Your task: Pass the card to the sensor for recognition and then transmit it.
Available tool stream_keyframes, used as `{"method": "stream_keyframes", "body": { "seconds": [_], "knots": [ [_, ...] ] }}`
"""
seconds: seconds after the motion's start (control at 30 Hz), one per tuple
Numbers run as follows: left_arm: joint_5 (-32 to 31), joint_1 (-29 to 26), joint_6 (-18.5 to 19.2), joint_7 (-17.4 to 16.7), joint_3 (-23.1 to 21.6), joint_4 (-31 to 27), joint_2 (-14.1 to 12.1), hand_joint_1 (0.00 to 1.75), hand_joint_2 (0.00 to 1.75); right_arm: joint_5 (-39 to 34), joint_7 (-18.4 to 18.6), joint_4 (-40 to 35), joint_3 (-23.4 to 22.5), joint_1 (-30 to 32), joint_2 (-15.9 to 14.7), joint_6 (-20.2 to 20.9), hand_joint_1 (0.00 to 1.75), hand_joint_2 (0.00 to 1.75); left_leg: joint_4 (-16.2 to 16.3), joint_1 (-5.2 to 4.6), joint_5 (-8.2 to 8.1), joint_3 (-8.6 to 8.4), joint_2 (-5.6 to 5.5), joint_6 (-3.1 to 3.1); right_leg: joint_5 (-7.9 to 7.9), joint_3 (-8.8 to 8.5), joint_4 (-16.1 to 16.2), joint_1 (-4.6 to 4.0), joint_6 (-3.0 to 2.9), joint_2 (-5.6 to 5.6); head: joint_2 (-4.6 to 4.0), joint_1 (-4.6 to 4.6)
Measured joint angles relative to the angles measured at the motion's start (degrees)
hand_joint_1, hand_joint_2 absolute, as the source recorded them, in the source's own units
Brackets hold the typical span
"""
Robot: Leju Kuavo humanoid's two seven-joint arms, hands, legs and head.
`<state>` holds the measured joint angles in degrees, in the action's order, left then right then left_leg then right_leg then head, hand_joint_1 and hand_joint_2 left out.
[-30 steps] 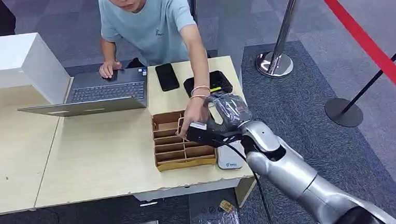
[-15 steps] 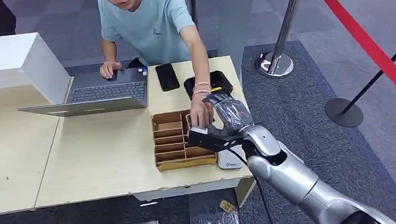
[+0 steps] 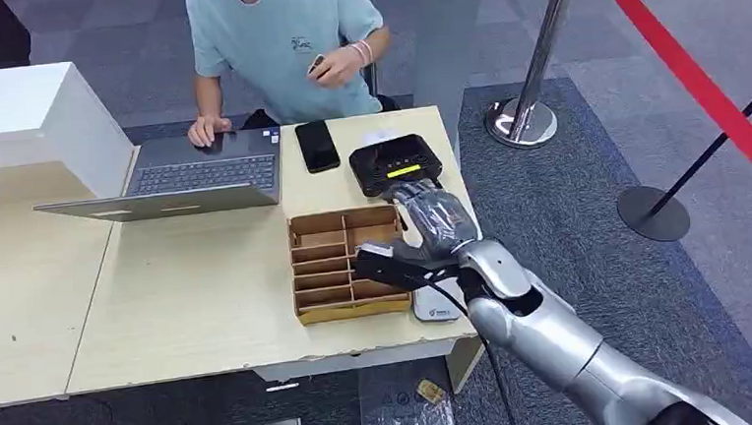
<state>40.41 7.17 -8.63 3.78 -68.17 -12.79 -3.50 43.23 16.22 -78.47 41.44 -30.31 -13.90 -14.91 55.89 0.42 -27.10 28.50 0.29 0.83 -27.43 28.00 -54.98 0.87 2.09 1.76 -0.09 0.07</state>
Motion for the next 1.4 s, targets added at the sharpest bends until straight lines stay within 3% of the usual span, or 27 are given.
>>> {"method": "stream_keyframes", "body": {
  "seconds": [0.07,0.1,0.27,0.37,0.43,0.57,0.7,0.77,0.97,1.4],
  "knots": [
    [-0.09,0.0,0.0,0.02,0.0,0.0,0.0,0.0,1.75,-0.37,-0.04,0.28,0.11,-0.01,0.42,0.0,1.34,1.75,0.0,0.0,0.0,0.0,0.0,0.0,0.0,0.0,0.0,0.0,0.0,0.0,0.0,0.0],
    [-0.22,0.0,-0.02,0.02,0.0,0.0,0.0,0.0,1.75,-0.63,-0.13,0.48,0.22,0.0,0.55,0.0,0.91,1.75,0.0,0.0,0.0,-0.01,0.0,0.0,0.0,0.0,0.0,0.0,0.0,0.0,0.0,0.0],
    [-0.39,0.02,-0.04,0.2,0.0,0.0,0.02,0.0,1.75,-1.42,-0.68,1.75,0.31,0.02,1.27,-0.2,0.91,1.75,0.0,0.0,0.0,0.0,0.0,0.0,0.0,0.0,0.0,0.0,0.0,0.0,0.0,0.0],
    [-0.46,0.02,-0.02,0.17,0.0,0.0,0.09,0.0,1.75,-2.1,-1.12,2.82,0.33,0.01,1.53,-0.65,0.8,1.75,0.0,0.0,0.0,0.0,0.0,0.0,0.0,0.0,0.0,0.0,0.0,0.0,0.0,0.0],
    [-0.48,0.02,-0.02,0.17,0.0,0.0,0.11,0.0,1.75,-2.16,-1.18,3.48,0.33,0.02,1.68,-0.92,0.63,1.75,0.0,0.0,0.0,0.01,0.0,0.0,0.0,0.0,0.0,0.0,0.0,0.0,0.0,0.0],
    [-0.48,0.02,0.0,0.02,0.0,-0.02,0.15,0.0,1.75,-2.45,-1.18,4.61,0.33,0.01,1.84,-1.07,0.63,1.75,0.0,0.0,0.0,0.0,0.0,0.0,0.0,0.0,0.0,0.0,0.0,0.0,0.0,0.0],
    [-0.57,0.02,-0.02,0.02,0.0,-0.02,0.2,0.0,1.75,-3.19,-1.18,5.53,0.31,-0.01,1.86,-1.55,0.79,1.75,0.0,0.0,0.0,0.0,0.0,0.0,0.0,0.0,0.0,0.0,0.0,0.0,0.0,0.0],
    [-0.61,0.02,-0.02,0.02,0.0,-0.02,0.22,0.0,1.75,-3.47,-1.2,6.1,0.31,-0.03,1.9,-1.62,0.72,1.75,0.0,0.0,0.0,0.0,0.0,0.0,0.0,0.0,0.0,0.0,0.0,0.0,0.0,0.02],
    [-0.63,0.03,-0.02,0.02,0.0,-0.02,0.35,0.0,1.75,-5.02,-2.1,8.34,0.33,-0.82,2.71,-1.4,0.87,1.75,0.0,0.0,0.0,0.0,0.0,0.0,0.0,0.0,0.0,0.0,0.0,0.0,0.0,0.0],
    [-0.46,0.05,0.0,-0.44,0.0,-0.02,0.5,0.0,1.75,-6.03,-3.43,13.84,0.39,-2.96,4.87,-0.68,0.66,1.75,0.0,0.0,0.0,0.0,-0.01,0.0,0.0,-0.01,-0.01,0.0,0.0,0.0,0.0,0.0]
  ]
}}
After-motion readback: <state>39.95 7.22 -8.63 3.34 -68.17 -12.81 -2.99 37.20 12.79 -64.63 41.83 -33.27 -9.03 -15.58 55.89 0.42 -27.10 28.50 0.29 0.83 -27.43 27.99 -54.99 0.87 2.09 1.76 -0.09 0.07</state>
